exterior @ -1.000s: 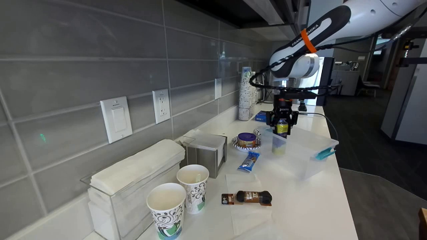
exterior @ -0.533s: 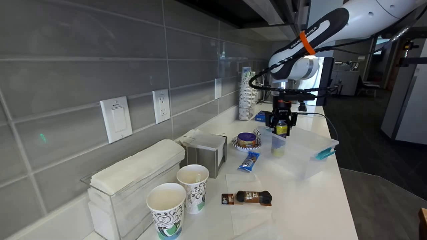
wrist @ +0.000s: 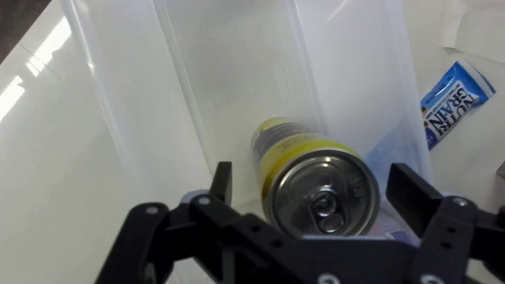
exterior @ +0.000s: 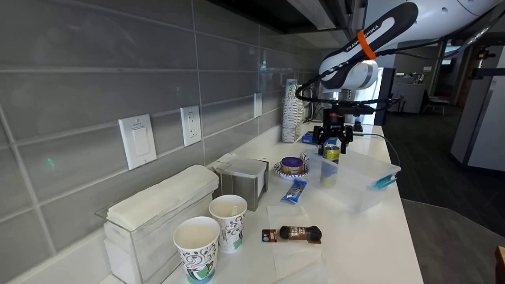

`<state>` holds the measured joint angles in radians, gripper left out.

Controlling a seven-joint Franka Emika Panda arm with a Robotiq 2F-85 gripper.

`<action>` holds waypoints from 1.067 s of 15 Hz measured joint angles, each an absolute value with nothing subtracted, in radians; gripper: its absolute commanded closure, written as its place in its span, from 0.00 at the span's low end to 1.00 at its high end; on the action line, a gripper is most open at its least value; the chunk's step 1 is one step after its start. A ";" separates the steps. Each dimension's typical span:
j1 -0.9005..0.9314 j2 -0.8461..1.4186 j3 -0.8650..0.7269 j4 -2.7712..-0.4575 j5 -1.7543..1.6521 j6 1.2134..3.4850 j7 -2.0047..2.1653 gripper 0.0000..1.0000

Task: Put the yellow and blue can in the clear container.

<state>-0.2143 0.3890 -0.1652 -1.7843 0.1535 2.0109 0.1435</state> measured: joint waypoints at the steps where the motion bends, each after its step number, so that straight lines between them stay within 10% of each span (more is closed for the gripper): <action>1: -0.211 0.378 -0.165 -1.789 0.149 2.011 0.142 0.00; 16: -0.100 -0.047 -0.101 -2.182 -0.100 2.043 -0.065 0.00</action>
<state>-0.0995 -0.0469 -0.1012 -2.1821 -0.0996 2.0427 -0.0655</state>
